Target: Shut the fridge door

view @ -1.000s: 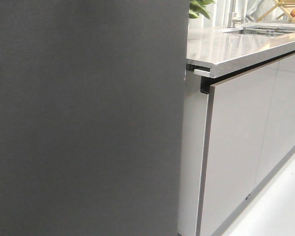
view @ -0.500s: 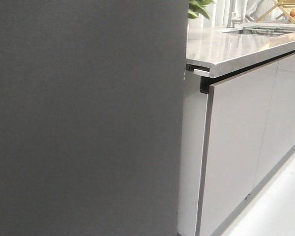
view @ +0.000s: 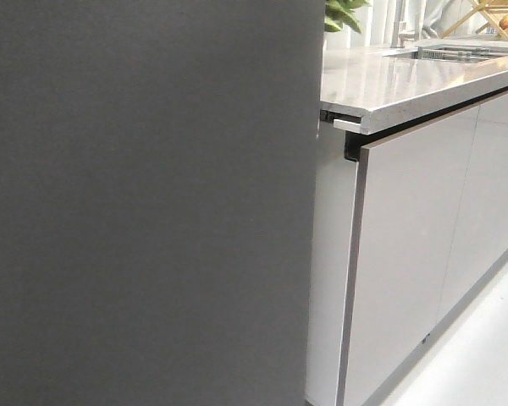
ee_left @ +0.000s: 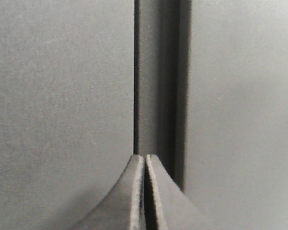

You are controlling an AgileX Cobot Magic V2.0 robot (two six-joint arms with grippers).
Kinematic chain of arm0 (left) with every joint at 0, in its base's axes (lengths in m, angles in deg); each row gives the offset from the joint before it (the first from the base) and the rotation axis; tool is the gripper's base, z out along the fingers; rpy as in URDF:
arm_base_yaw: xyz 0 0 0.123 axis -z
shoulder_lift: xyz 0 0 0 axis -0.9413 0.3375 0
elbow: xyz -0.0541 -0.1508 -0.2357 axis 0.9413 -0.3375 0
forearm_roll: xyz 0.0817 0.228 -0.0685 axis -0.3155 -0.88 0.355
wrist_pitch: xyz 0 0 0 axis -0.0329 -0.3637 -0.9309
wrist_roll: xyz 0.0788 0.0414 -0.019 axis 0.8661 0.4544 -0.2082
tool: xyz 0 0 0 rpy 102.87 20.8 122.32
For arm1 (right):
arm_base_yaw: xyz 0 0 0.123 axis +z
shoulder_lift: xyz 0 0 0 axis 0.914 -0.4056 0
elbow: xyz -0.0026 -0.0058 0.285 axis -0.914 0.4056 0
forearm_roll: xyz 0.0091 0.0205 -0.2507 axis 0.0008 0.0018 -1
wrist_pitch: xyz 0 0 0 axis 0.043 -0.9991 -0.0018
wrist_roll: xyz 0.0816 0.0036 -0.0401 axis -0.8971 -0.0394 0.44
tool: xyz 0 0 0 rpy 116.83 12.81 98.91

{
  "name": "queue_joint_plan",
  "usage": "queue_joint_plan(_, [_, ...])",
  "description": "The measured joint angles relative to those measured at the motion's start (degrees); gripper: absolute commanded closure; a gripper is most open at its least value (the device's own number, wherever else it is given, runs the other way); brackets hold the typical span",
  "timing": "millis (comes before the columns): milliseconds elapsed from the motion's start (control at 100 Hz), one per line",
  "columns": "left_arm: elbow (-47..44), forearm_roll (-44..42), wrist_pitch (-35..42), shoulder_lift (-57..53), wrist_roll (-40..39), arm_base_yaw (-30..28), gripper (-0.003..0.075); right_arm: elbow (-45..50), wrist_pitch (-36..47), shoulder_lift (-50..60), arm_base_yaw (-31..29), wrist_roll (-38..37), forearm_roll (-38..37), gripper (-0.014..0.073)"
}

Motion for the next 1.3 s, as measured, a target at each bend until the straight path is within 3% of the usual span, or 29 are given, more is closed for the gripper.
queue_joint_plan(250, [0.0, 0.0, 0.0, 0.0, 0.0, 0.0, 0.074, 14.4, -0.3, 20.7, 0.0, -2.6, 0.5, 0.0638])
queue_joint_plan(600, [0.0, 0.0, 0.0, 0.0, 0.0, 0.0, 0.074, 26.9, -6.0, 44.7, 0.0, -7.2, 0.9, 0.0638])
queue_joint_plan(930, [0.0, 0.0, 0.0, 0.0, 0.0, 0.0, 0.074, 37.8, -7.2, 54.2, 0.0, -9.4, 1.0, 0.0638])
queue_joint_plan(1300, [0.0, 0.0, 0.0, 0.0, 0.0, 0.0, 0.074, 39.6, -7.2, 54.3, -0.1, -9.6, 1.0, 0.0638])
